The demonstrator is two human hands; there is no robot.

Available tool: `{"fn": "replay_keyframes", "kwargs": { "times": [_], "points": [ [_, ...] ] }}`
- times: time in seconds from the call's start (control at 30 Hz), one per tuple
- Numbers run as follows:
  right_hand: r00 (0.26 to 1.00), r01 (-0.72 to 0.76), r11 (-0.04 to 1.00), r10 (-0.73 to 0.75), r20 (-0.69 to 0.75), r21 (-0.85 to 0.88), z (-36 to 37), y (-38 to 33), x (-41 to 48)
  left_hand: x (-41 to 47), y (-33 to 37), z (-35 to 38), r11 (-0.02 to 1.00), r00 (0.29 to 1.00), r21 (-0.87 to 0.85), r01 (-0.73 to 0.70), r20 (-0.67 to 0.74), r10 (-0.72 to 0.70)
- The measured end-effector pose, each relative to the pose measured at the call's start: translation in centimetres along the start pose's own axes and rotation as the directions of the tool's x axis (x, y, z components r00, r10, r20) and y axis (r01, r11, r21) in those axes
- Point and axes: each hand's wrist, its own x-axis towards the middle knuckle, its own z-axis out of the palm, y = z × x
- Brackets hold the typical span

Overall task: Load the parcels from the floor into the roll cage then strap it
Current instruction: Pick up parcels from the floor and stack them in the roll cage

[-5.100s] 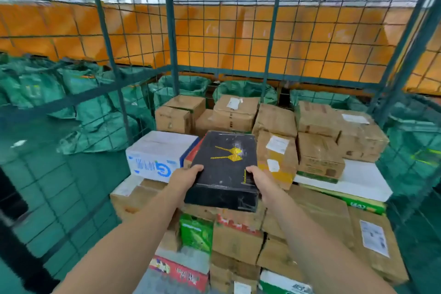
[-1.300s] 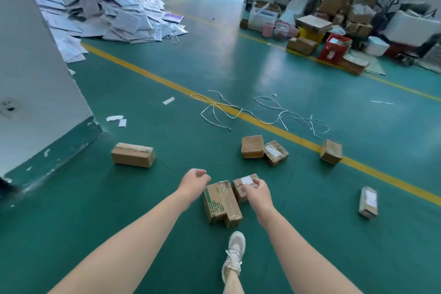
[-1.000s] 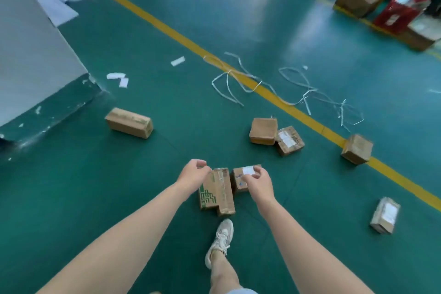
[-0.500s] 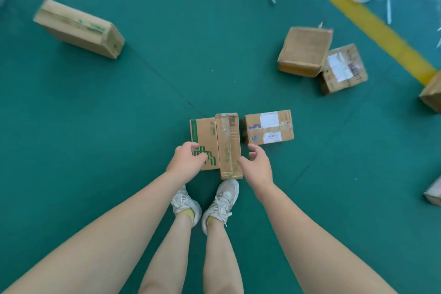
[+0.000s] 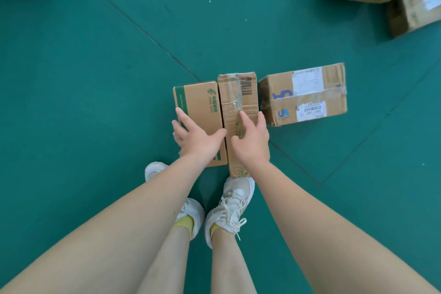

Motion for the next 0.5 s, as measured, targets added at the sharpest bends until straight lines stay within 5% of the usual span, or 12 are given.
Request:
{"fn": "replay_keyframes", "kwargs": {
  "times": [0.5],
  "points": [
    [0.999,0.033,0.947,-0.043,-0.025,-0.319,2.8,1.3,1.2,2.5,-2.6,-0.6,0.994,0.988,0.078,0.073,-0.139,-0.062]
  ]
}}
